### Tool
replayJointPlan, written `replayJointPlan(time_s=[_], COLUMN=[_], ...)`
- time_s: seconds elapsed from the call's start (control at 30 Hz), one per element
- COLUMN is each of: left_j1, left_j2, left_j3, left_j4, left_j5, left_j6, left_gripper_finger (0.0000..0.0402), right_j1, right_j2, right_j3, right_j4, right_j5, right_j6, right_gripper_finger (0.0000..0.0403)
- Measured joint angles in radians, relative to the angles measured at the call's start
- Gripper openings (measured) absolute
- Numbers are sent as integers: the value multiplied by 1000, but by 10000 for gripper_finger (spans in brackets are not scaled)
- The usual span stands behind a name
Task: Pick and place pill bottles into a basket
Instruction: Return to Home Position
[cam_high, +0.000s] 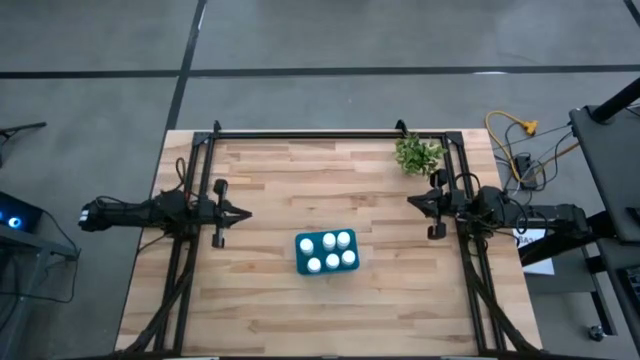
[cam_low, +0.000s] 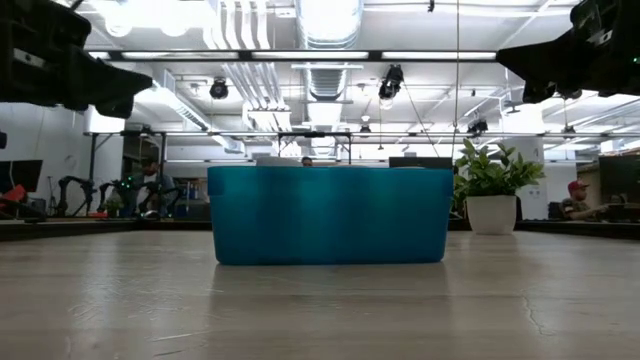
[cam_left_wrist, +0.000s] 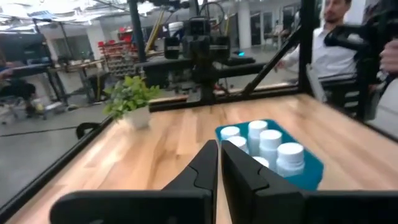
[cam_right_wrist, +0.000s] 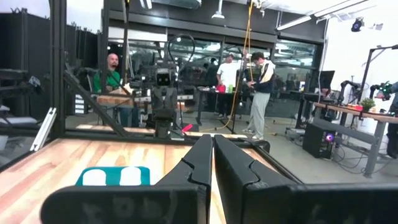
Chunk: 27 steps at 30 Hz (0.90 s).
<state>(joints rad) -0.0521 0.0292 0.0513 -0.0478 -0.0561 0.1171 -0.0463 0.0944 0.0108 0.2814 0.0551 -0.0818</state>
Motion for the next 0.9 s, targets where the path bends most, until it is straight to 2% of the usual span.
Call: replayJointPlan(time_s=[0.2,0.47,0.73,0.9], left_j1=[0,0,0,0], left_j2=[0,0,40,54], left_j3=[4,11,10,8], left_j4=[-53,-75,-66,-59], left_j5=[-58,-63,-62,-62], left_j6=[28,28,27,25], left_gripper_finger=[4,4,4,4], right_j1=[0,0,0,0], right_j2=[1,0,0,0], right_j3=[0,0,0,0], right_j4=[-20,-20,-20,-20], right_j5=[0,0,0,-1], right_j6=[-8,-38,-134,-126], right_gripper_finger=[8,8,8,8])
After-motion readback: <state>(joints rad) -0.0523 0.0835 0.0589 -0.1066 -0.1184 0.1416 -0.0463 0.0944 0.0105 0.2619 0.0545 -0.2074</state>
